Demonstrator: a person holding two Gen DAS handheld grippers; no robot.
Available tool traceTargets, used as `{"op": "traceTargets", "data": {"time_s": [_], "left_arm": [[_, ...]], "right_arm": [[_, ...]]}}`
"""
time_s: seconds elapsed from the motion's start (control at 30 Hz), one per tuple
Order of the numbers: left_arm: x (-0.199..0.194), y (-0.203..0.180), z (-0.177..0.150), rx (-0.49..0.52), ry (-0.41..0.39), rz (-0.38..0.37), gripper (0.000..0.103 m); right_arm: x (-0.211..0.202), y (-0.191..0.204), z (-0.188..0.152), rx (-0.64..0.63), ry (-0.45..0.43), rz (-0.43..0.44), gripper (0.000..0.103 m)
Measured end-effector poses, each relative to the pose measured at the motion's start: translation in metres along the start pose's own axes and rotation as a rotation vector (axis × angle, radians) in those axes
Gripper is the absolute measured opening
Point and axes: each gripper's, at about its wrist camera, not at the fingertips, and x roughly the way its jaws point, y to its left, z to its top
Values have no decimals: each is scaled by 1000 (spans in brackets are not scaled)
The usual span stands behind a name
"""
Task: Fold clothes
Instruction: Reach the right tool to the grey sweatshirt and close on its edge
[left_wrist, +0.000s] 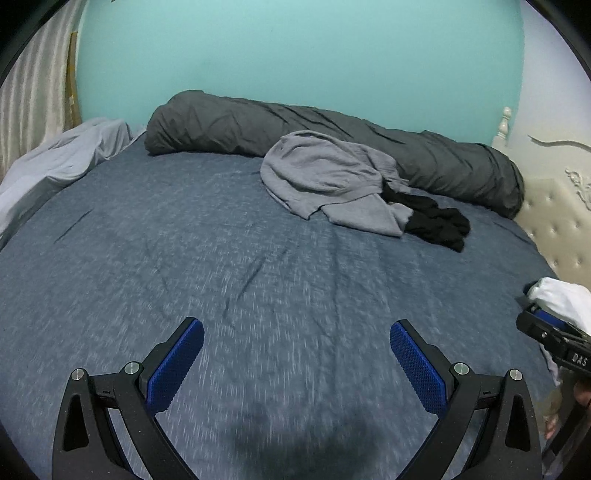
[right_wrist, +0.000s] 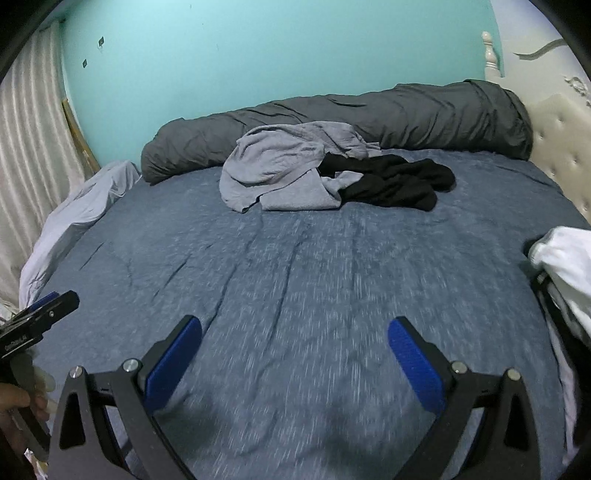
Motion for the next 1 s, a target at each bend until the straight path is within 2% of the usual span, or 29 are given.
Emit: {"op": "traceTargets", "data": {"time_s": [0.2, 0.4, 0.53, 0.73, 1.0], "left_arm": [[63, 17, 24, -27, 24, 19, 103], [106, 33, 44, -67, 71, 27, 103], [130, 46, 58, -97, 103, 37, 103], [166, 73, 71, -140, 145, 69, 103], [195, 103, 79, -177, 170, 80, 103]], "right_arm": [[74, -4, 31, -12, 23, 31, 96], [135, 4, 61, -7, 63, 76, 88], [182, 23, 81, -5, 102, 115, 77], [248, 49, 107, 52, 148, 184, 73], [332, 80, 140, 58, 196, 222, 70]]}}
